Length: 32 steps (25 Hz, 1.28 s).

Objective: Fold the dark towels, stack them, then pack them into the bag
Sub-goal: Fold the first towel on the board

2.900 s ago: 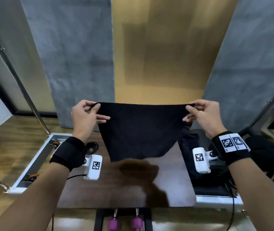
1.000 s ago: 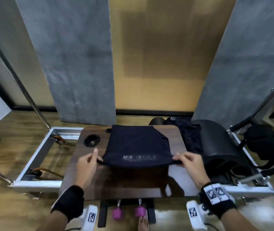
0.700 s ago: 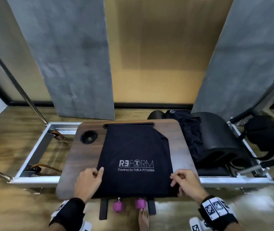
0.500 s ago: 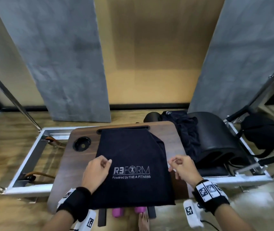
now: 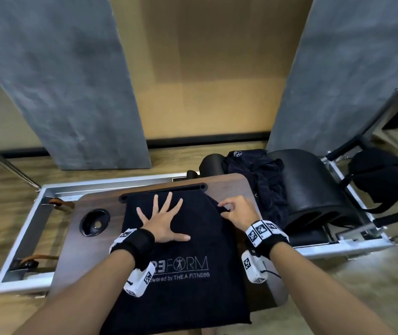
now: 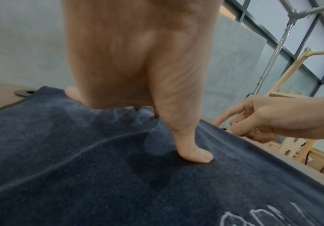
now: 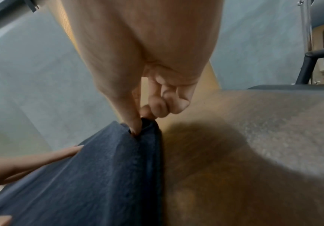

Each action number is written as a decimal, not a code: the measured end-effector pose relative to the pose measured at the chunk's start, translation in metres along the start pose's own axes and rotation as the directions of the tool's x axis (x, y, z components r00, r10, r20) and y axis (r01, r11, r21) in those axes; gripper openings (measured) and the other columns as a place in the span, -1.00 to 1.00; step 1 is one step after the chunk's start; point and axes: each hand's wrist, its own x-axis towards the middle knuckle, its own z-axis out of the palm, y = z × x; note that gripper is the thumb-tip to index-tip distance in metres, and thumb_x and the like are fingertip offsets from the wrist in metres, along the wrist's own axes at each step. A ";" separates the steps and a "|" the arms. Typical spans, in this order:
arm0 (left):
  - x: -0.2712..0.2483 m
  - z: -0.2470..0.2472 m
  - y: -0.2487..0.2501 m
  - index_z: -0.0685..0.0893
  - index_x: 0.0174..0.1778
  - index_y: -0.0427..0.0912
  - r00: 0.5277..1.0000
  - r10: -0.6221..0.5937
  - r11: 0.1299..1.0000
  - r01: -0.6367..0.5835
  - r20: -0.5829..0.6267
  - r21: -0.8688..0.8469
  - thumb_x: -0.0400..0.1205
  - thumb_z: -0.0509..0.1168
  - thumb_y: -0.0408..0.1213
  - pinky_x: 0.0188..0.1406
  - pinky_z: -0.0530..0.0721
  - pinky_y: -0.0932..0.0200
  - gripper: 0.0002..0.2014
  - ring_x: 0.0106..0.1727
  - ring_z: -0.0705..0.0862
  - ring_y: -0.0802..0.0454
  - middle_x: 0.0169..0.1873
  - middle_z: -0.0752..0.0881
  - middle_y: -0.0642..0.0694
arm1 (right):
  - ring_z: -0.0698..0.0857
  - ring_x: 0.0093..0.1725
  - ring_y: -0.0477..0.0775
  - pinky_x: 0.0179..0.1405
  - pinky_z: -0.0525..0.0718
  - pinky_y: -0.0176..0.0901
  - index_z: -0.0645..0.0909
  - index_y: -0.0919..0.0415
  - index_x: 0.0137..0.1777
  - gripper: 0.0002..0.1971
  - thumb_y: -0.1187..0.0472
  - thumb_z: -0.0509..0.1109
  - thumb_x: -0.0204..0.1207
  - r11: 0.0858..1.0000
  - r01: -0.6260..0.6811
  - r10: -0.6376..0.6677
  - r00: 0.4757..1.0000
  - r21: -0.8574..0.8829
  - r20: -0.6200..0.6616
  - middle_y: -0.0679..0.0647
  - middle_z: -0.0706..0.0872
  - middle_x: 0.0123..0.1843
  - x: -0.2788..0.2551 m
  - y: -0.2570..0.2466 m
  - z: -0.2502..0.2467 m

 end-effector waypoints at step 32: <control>-0.052 0.036 -0.012 -0.22 0.88 0.11 0.970 0.052 0.999 -0.049 -0.236 0.015 0.80 0.07 0.34 0.78 -0.24 -0.50 -0.14 0.81 -0.48 0.03 0.82 -0.43 0.13 | 0.47 -0.65 0.06 -0.65 0.40 -0.22 0.61 0.25 -0.10 -0.84 0.24 0.49 0.67 0.621 -0.267 0.484 0.870 0.737 -0.092 0.19 0.66 -0.48 0.000 0.000 0.011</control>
